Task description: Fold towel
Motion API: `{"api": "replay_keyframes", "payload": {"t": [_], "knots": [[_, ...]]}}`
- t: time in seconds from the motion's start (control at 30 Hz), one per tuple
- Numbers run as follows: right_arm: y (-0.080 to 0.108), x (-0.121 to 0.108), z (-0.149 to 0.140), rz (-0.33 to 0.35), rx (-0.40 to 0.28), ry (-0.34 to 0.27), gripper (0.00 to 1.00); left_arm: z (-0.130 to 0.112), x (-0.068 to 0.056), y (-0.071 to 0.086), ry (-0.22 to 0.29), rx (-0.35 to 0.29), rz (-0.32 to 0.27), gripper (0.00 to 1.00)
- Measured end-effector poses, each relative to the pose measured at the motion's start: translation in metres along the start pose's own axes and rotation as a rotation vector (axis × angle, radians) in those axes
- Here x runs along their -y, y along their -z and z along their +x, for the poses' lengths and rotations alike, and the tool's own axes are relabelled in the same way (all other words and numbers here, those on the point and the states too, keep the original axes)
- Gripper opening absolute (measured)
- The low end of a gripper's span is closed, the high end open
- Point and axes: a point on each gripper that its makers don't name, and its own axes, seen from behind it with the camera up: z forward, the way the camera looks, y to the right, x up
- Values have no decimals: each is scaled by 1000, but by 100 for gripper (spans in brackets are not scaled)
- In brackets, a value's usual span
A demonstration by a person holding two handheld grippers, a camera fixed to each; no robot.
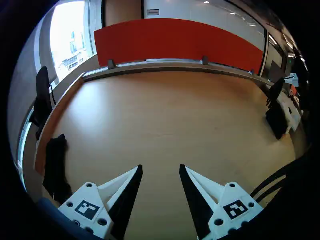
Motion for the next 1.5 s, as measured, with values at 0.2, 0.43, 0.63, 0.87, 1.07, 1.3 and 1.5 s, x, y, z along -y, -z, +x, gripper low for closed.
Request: {"api": "replay_keyframes", "payload": {"t": [0.2,0.43,0.63,0.87,1.07,1.3,1.5], "knots": [[12,-3,-29,-15,31,-28,5,1,-4,2,-5,-4,-8,67],[28,-8,-80,-42,91,-79,6,-3,-6,3,-7,0,-10,67],[36,-10,-120,-59,142,-123,5,-7,-7,4,-8,6,-11,67],[38,-6,-150,-65,182,-159,6,-8,-7,4,-12,8,-9,67],[35,-4,-166,-66,204,-178,6,-8,-5,5,-12,9,-4,67],[35,-3,-190,-70,246,-200,5,-7,-1,6,-13,9,5,67],[31,-2,-216,-73,289,-236,6,-7,2,6,-14,12,11,67]]}}
